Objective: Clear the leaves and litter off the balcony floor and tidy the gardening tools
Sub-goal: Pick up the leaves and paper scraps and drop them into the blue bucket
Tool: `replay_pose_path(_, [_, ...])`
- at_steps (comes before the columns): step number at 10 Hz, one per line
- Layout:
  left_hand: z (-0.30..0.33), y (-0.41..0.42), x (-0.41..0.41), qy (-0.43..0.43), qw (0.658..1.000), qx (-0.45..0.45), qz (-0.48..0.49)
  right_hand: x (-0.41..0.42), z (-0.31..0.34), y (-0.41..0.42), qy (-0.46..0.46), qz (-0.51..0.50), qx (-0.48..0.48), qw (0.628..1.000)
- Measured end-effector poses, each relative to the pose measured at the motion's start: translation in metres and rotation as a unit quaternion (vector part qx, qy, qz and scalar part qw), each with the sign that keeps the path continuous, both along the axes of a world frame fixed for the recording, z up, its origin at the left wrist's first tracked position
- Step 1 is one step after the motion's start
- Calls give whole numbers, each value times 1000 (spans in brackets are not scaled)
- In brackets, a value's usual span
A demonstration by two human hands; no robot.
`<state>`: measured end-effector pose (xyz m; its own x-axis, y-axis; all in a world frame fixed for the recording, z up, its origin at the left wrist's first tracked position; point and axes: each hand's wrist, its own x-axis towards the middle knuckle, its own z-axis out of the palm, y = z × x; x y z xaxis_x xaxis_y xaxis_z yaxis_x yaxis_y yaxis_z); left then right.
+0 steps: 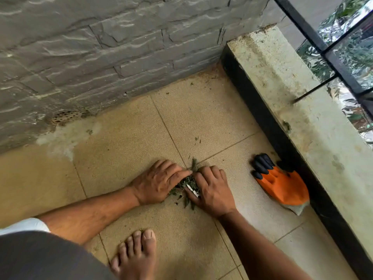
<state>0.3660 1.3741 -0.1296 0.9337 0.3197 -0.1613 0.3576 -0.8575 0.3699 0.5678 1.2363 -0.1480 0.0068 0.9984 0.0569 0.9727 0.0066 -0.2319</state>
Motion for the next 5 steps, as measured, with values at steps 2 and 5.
replay_pose_path(2, [-6,11,14,-62,997,47,-2,11,-6,26,-10,24,16,1000])
replay_pose_path(5, [10,33,45,-88,965,-157,193,-9,27,68,211,-220,-14,952])
